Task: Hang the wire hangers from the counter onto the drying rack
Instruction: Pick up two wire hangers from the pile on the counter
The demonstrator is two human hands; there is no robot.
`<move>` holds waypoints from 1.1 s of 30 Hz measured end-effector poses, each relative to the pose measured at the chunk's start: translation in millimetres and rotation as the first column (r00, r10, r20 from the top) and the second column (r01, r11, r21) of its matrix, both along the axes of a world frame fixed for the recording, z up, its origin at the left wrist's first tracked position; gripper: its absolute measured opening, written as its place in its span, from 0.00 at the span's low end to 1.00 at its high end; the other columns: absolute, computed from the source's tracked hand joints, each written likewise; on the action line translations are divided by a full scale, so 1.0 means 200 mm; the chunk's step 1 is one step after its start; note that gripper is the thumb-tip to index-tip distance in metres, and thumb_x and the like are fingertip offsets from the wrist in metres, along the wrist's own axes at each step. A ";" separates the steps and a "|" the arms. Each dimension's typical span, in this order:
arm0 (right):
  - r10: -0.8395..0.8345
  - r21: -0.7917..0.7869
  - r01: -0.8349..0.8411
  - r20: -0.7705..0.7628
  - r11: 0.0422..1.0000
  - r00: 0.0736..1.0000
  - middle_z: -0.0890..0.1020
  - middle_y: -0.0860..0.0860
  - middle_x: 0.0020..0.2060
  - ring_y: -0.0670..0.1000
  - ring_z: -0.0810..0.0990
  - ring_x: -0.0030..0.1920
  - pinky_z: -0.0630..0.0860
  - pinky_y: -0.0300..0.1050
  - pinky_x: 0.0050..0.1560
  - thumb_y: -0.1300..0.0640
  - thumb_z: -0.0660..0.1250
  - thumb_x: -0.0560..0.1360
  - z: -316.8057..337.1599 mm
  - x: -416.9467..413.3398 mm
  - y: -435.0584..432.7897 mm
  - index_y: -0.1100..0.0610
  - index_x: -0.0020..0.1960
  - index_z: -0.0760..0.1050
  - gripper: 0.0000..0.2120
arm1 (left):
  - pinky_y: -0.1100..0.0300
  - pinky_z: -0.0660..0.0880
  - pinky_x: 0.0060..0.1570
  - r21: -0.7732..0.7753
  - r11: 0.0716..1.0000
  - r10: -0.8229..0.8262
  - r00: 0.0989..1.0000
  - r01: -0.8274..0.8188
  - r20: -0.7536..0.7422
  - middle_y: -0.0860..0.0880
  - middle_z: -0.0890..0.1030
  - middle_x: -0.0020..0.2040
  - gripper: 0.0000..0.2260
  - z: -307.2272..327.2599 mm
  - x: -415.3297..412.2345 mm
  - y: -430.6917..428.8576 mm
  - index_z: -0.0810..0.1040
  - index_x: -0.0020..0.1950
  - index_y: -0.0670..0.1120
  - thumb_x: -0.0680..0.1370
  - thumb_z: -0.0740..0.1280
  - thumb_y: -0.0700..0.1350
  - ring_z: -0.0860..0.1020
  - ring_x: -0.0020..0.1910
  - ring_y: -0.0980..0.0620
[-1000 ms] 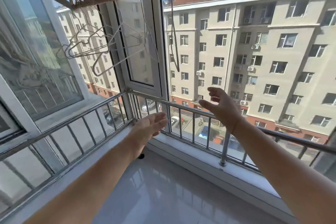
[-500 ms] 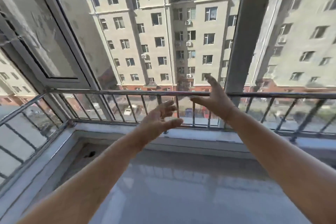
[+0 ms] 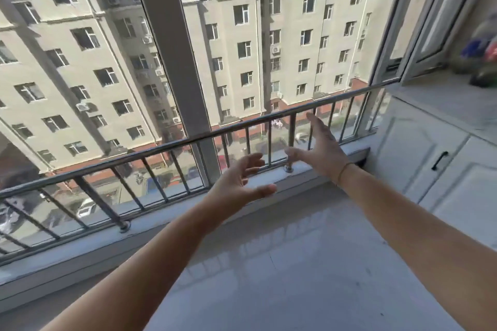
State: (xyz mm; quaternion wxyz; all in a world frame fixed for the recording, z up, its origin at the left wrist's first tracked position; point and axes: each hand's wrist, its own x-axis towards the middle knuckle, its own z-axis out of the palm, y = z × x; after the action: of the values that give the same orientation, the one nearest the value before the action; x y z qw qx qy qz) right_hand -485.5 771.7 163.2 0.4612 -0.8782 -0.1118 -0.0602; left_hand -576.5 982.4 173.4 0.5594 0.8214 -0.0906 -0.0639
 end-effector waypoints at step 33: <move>-0.852 0.119 0.851 -0.057 0.512 0.521 0.64 0.54 0.70 0.51 0.65 0.70 0.63 0.43 0.65 0.52 0.73 0.69 -0.09 0.36 -2.57 0.53 0.73 0.60 0.36 | 0.60 0.67 0.64 -0.017 0.670 -0.743 0.670 0.742 -0.015 0.55 0.75 0.63 0.30 -0.09 1.49 -2.72 0.68 0.70 0.51 0.70 0.74 0.45 0.73 0.63 0.58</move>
State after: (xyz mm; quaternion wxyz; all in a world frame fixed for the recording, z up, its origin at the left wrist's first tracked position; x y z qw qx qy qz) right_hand -414.1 257.6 146.0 0.4292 -0.7875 0.3346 -0.2892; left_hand -277.8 437.6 155.3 0.4901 0.7103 -0.4110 -0.2938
